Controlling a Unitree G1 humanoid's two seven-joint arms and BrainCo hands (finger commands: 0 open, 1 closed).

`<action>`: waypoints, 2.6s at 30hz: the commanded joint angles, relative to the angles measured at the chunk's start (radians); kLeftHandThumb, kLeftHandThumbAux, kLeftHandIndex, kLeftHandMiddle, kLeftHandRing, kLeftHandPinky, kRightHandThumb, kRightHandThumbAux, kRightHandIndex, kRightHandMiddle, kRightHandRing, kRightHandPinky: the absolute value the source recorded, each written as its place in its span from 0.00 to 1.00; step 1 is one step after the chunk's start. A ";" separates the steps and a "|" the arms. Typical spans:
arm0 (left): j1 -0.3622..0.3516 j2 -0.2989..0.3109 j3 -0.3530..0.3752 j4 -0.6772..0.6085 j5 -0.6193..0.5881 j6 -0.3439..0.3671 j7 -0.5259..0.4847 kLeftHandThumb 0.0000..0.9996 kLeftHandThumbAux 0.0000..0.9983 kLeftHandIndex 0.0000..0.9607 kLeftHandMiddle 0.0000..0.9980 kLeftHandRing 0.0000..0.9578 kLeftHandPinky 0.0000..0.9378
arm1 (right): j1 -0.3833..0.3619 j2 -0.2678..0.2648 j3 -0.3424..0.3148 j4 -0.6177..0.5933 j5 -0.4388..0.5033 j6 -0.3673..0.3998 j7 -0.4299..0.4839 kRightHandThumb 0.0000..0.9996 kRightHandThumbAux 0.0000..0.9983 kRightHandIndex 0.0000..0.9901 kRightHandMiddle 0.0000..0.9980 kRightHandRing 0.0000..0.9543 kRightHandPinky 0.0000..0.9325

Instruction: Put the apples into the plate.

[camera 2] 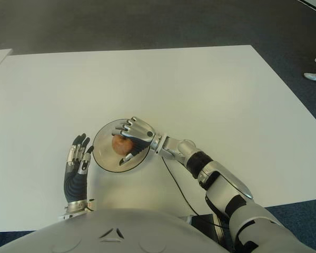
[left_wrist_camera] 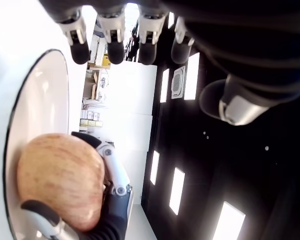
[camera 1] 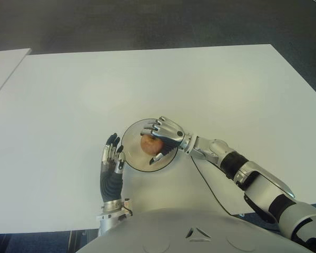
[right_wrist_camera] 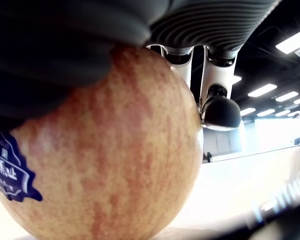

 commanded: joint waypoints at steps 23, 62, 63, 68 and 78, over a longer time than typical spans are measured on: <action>0.001 -0.040 -0.008 0.006 0.018 0.020 0.035 0.11 0.47 0.02 0.00 0.00 0.00 | 0.161 -0.251 -0.065 -0.374 0.033 0.018 0.306 0.05 0.30 0.01 0.01 0.00 0.00; -0.063 -0.047 0.026 0.090 0.078 -0.009 0.090 0.08 0.44 0.02 0.00 0.00 0.01 | 0.222 -0.246 -0.299 -0.455 0.285 -0.112 0.450 0.11 0.19 0.00 0.00 0.00 0.00; -0.061 -0.047 0.024 0.089 0.076 -0.008 0.089 0.08 0.44 0.02 0.00 0.00 0.01 | 0.223 -0.247 -0.303 -0.461 0.296 -0.109 0.465 0.11 0.19 0.00 0.00 0.00 0.00; -0.063 -0.048 0.020 0.087 0.069 -0.007 0.087 0.08 0.45 0.02 0.00 0.00 0.01 | 0.228 -0.239 -0.321 -0.469 0.318 -0.104 0.505 0.12 0.20 0.00 0.00 0.00 0.00; -0.068 -0.049 0.013 0.077 0.061 0.005 0.087 0.08 0.47 0.02 0.00 0.00 0.01 | 0.246 -0.217 -0.367 -0.507 0.418 -0.069 0.612 0.13 0.22 0.00 0.00 0.00 0.00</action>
